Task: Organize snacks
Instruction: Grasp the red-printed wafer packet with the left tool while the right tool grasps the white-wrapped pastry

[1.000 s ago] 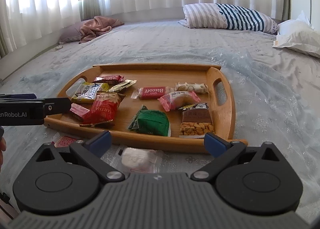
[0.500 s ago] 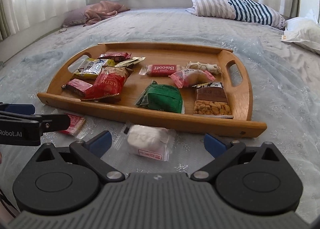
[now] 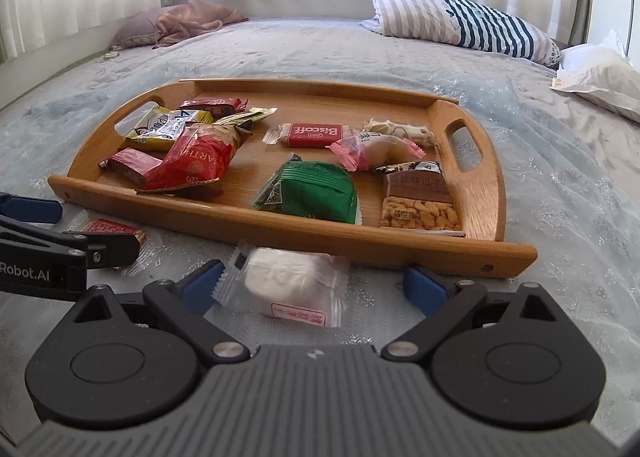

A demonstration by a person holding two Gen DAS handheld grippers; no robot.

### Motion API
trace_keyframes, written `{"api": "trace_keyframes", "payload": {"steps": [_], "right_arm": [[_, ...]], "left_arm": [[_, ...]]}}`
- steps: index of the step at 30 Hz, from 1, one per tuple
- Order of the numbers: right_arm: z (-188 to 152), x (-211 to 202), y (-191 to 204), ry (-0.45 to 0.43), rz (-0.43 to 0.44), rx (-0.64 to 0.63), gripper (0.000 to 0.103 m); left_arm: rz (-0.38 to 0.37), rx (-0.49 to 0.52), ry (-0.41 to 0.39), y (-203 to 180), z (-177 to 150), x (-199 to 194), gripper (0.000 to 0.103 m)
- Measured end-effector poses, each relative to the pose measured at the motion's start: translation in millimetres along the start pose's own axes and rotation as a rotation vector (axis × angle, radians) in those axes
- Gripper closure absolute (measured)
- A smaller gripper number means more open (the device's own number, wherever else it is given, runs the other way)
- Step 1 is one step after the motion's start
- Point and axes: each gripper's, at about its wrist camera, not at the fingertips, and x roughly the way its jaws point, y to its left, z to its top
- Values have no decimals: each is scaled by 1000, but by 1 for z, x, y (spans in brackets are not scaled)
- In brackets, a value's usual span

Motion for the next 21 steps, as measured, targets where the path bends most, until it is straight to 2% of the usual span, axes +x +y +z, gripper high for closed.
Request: {"api": "trace_keyframes", "payload": {"steps": [13, 19, 21], "right_arm": [[-7, -2, -4, -29, -17, 37, 11], [-7, -1, -4, -29, -19, 31, 7], [-7, -1, -4, -30, -21, 34, 5]], "left_arm": [[-4, -3, -3, -5, -3, 8, 5], [-8, 0, -25, -6, -4, 7, 18], [-19, 22, -33, -8, -5, 6, 27]]}}
